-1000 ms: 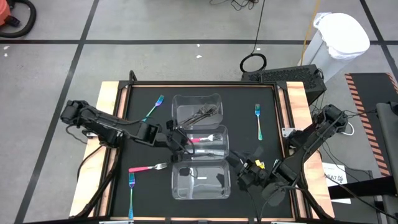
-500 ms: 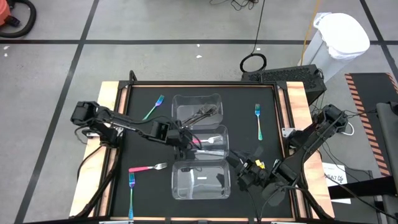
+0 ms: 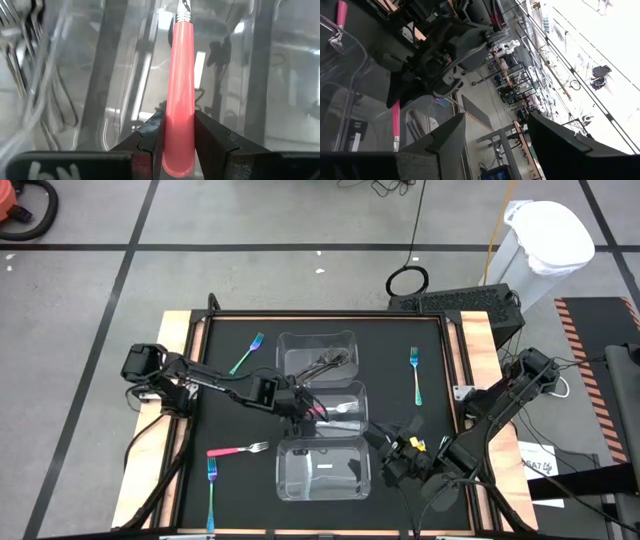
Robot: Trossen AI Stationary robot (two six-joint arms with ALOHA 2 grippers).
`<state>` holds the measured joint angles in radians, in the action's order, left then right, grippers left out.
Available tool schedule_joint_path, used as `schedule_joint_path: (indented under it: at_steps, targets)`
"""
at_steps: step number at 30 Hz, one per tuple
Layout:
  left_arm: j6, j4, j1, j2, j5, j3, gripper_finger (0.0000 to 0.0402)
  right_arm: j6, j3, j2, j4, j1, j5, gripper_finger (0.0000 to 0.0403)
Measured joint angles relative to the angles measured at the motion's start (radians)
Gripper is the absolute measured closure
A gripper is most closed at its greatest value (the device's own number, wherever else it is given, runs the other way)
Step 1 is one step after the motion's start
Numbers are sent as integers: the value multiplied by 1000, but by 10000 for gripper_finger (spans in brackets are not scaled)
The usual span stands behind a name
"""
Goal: Sort silverware by color (type)
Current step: Put the top left pink fork into the middle transparent bin
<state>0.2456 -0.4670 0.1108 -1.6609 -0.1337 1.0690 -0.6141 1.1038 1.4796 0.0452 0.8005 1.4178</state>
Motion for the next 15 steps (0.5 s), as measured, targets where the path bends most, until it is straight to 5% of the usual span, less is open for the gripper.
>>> schedule_joint_path:
  at_steps: [15]
  targets:
    - [-21, 63, -22, -55, 2, 0, 304, -4, 0, -1, -1, 0, 0, 190]
